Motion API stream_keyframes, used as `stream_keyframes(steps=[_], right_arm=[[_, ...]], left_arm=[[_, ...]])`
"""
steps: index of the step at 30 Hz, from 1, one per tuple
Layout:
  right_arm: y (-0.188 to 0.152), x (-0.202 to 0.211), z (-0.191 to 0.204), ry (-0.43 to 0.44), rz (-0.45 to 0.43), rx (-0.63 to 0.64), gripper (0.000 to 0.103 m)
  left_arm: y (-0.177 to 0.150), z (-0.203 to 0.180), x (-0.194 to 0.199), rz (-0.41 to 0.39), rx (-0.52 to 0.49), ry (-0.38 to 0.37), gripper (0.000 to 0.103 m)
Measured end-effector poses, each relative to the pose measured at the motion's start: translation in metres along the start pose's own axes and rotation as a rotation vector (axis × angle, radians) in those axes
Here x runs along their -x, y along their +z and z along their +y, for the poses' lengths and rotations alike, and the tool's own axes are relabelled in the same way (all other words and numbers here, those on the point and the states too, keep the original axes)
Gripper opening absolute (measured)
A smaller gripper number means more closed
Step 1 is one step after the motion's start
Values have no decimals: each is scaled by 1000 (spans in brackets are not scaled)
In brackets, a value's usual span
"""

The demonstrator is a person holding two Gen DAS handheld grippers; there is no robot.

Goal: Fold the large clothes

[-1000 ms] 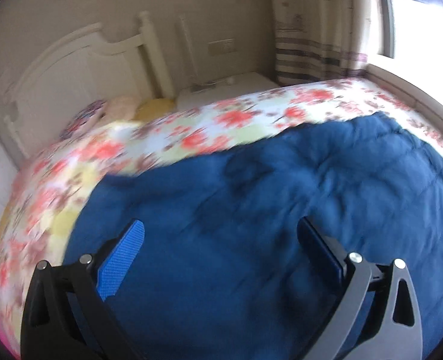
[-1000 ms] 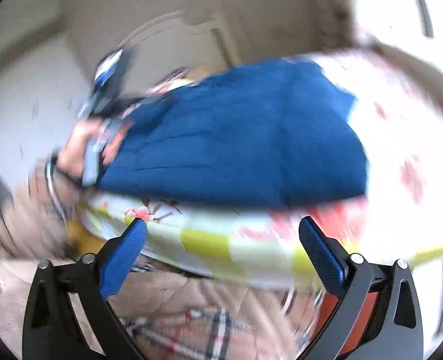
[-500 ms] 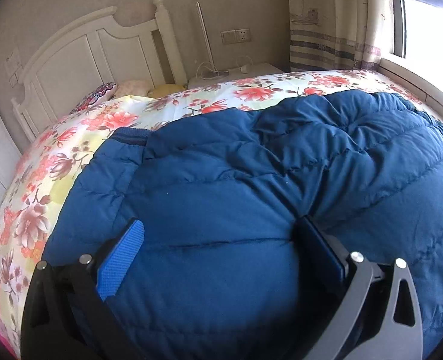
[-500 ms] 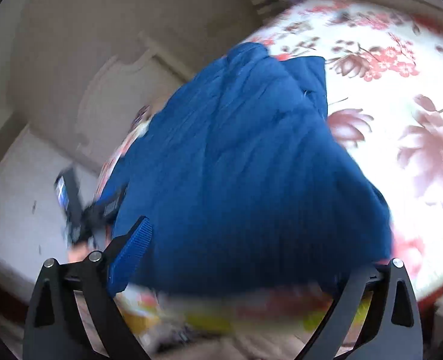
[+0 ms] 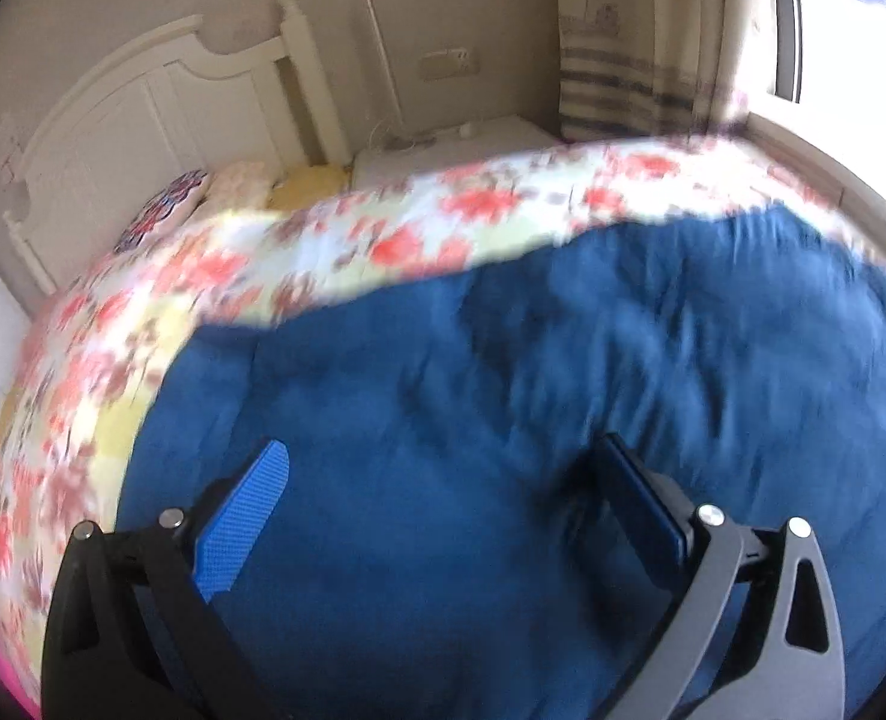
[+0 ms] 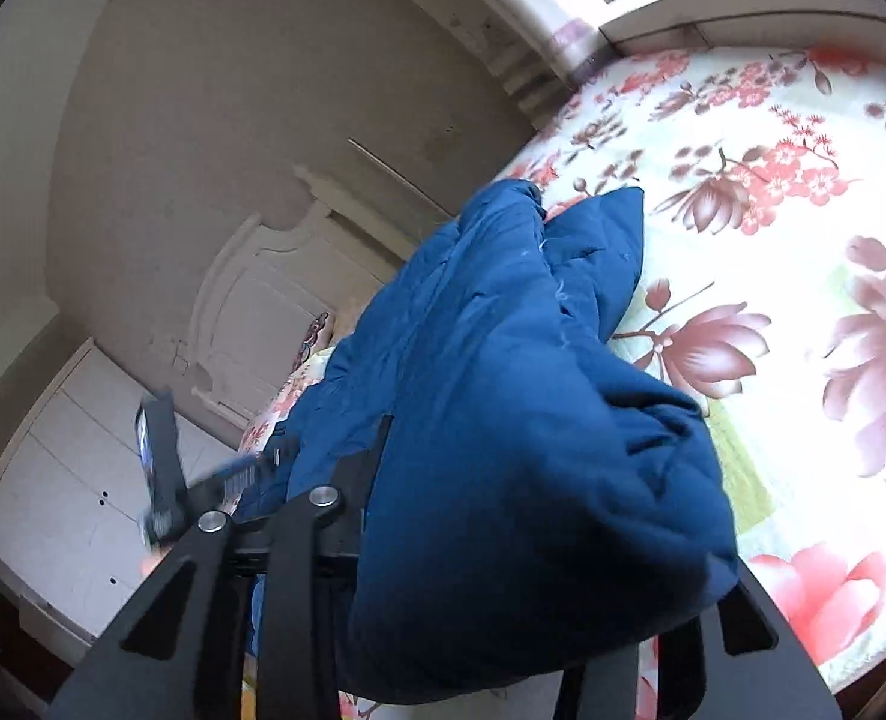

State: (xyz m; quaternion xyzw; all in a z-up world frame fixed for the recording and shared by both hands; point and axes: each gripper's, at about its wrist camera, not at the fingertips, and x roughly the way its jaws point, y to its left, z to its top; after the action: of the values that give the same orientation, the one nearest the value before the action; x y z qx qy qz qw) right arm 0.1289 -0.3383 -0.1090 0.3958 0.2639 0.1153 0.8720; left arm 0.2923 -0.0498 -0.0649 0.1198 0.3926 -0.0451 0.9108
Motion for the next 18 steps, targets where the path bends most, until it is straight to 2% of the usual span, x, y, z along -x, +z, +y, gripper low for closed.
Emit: stream_keyframes(steps=[2,5,7,10,12,15,18], right_arm=[[-2,4,2,2,-5,13,41],[-1,14,7,-1,-12,60,41],[-4,22,8,-7,-16,100,41],[-4,22,9,-10,-15,122,41],[-3,21,10,-13,-16,129,41],[-2,20,10,-13,-17,134,41],[-1,23,17,-20,-28,162,41]], left_arm=[[21,-6,-15,25,3,12,101],[50,-18,-60,106,-26,93,101],[59,-24,-91,174,-25,90,101],[60,-22,-93,151,-1,99,101],[54,-19,-81,135,7,78,101],[26,-6,-29,63,49,-26,101],[-35,3,34,-21,49,-93,101]])
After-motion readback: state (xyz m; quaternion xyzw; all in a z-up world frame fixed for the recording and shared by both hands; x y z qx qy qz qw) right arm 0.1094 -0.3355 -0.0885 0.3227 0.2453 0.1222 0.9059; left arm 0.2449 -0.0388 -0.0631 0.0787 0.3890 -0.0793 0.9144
